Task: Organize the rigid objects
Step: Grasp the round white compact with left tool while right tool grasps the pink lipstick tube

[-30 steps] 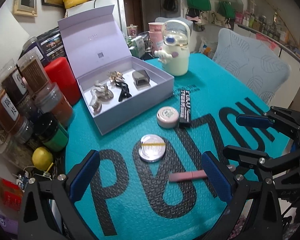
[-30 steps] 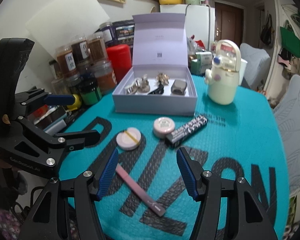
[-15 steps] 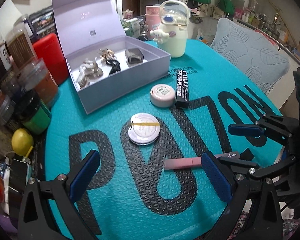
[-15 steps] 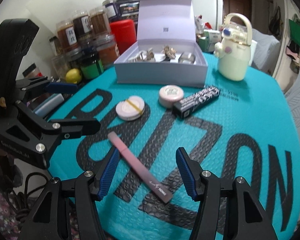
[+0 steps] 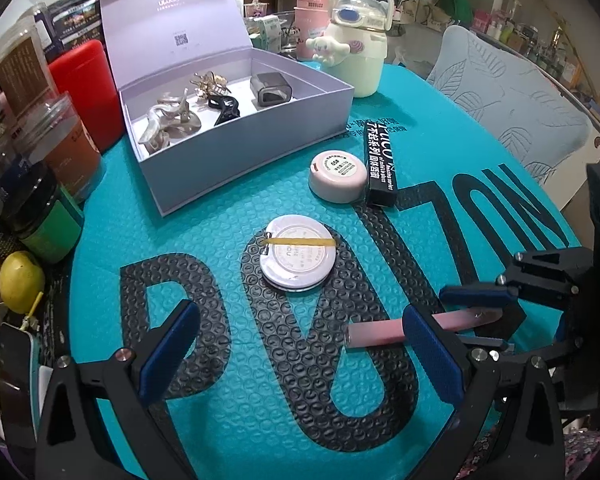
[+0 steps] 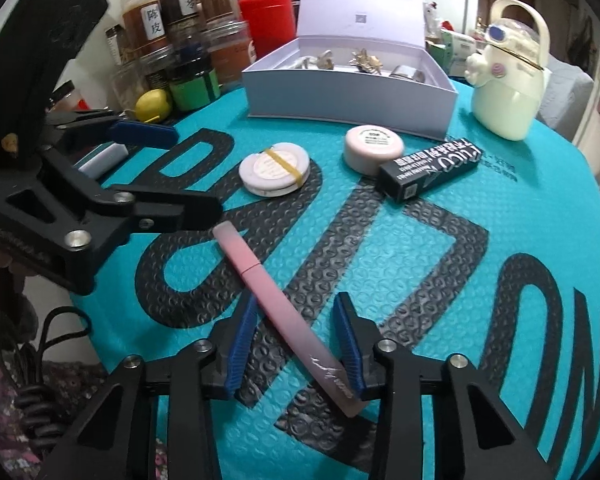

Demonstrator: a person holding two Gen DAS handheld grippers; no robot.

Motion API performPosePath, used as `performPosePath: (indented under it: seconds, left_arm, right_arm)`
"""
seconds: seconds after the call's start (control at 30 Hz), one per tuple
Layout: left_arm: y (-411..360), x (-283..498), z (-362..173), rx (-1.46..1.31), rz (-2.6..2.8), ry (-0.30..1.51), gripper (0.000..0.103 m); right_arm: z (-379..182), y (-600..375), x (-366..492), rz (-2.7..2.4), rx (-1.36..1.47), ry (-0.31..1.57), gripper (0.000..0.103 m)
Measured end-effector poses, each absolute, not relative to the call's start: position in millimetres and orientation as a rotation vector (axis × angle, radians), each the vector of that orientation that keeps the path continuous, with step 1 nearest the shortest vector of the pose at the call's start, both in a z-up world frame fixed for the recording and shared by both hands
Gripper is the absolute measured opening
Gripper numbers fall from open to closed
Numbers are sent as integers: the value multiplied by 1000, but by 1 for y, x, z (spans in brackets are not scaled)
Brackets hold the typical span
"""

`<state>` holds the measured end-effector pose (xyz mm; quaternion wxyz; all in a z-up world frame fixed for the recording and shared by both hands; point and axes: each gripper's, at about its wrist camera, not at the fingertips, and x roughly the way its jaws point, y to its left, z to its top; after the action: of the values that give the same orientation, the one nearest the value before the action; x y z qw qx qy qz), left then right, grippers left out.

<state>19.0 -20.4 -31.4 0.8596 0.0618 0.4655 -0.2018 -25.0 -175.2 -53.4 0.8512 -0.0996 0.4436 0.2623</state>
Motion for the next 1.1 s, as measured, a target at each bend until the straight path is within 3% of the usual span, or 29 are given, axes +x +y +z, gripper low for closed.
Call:
performPosePath:
  seconds: [0.37, 0.63, 0.93, 1.1]
  left_arm:
    - [-31, 42, -41, 142, -428, 987, 103]
    - [-41, 59, -52, 156, -440, 1007, 102]
    - [-47, 73, -62, 178, -432, 1026, 93]
    - [-49, 73, -62, 219, -427, 992, 75]
  right_arm:
    - [-52, -185, -16, 539, -194, 949, 16]
    - [-50, -212, -2, 446, -130, 956, 13]
    - [-50, -228, 10, 395, -90, 956, 13]
    - [-52, -229, 10, 390, -76, 958, 15]
